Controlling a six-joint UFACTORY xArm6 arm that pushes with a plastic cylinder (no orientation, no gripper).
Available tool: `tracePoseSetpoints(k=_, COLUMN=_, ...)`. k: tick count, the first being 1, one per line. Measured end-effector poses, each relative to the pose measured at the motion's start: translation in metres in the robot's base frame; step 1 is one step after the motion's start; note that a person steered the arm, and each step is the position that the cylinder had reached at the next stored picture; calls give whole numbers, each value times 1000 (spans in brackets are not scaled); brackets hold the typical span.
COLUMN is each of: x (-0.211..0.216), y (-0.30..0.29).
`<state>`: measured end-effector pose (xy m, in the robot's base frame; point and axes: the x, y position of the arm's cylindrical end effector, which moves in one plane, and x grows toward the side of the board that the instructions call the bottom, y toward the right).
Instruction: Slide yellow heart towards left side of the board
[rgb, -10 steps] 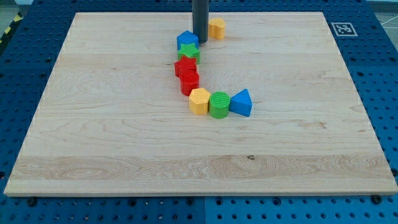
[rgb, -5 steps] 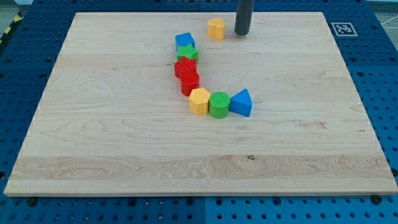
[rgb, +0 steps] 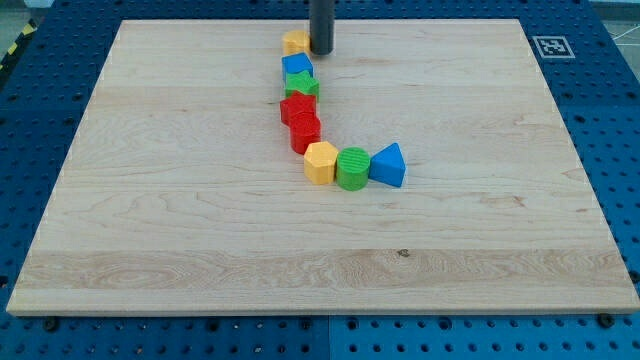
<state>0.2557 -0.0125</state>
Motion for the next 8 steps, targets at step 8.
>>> tracePoseSetpoints(k=8, x=0, y=-162)
